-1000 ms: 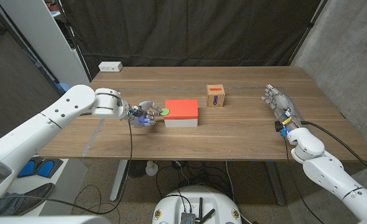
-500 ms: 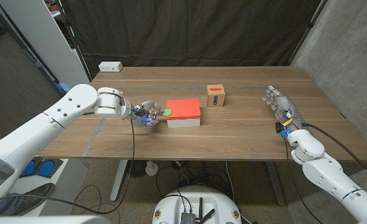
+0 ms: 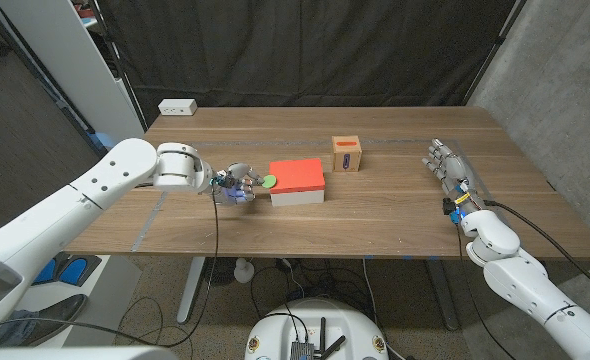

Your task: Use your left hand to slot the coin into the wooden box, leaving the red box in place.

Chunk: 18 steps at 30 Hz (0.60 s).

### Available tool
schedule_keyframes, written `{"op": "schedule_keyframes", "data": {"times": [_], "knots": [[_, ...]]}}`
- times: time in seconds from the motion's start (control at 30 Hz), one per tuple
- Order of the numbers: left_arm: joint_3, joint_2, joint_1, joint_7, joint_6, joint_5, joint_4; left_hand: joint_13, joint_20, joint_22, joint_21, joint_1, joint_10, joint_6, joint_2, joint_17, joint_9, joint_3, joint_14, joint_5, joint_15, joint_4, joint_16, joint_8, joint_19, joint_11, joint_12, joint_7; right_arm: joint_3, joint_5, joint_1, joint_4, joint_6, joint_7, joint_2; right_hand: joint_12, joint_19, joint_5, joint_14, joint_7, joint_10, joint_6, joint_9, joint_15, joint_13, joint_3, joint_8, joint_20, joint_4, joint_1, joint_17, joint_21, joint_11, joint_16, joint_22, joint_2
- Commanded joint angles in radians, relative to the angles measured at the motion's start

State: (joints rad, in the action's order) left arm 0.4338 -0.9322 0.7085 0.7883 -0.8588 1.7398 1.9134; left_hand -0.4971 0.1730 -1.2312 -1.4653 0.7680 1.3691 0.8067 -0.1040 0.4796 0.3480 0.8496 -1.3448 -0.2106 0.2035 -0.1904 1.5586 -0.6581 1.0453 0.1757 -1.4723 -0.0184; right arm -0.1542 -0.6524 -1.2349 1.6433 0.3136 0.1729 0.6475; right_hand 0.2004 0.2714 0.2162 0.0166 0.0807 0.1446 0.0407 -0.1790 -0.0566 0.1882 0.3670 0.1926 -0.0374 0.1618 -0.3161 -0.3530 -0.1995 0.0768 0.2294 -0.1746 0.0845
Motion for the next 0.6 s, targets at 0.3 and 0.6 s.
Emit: {"op": "schedule_keyframes", "data": {"times": [0.3, 0.6], "knots": [[-0.086, -0.023, 0.127, -0.125, 0.174, -0.087, 0.04, -0.007, 0.037, -0.001, -0.013, 0.017, 0.0, 0.089, -0.012, 0.012, 0.034, -0.006, 0.002, -0.005, 0.004, 0.007, 0.006, -0.024, -0.015, -0.003, -0.013, -0.033, -0.003, 0.041, -0.036, 0.07, -0.034, 0.075, 0.009, 0.003, 0.002, 0.002, 0.002, -0.001, 0.007, 0.001, -0.005, 0.0, 0.006, 0.002, 0.002, -0.007, -0.007, -0.007, -0.001, 0.001, 0.003, 0.003, -0.002, -0.002], [-0.147, -0.014, 0.203, -0.218, 0.278, -0.17, 0.056, -0.007, 0.036, -0.002, -0.015, 0.013, 0.0, 0.091, -0.011, 0.014, 0.035, -0.006, 0.005, -0.006, 0.004, 0.009, 0.005, -0.027, -0.019, -0.002, -0.015, -0.033, 0.007, 0.06, -0.06, 0.111, -0.046, 0.101, 0.017, 0.002, 0.001, 0.002, 0.002, 0.0, 0.006, 0.002, -0.005, 0.0, 0.007, 0.002, 0.002, -0.008, -0.007, -0.007, -0.001, 0.002, 0.003, 0.003, -0.002, -0.002]]}}
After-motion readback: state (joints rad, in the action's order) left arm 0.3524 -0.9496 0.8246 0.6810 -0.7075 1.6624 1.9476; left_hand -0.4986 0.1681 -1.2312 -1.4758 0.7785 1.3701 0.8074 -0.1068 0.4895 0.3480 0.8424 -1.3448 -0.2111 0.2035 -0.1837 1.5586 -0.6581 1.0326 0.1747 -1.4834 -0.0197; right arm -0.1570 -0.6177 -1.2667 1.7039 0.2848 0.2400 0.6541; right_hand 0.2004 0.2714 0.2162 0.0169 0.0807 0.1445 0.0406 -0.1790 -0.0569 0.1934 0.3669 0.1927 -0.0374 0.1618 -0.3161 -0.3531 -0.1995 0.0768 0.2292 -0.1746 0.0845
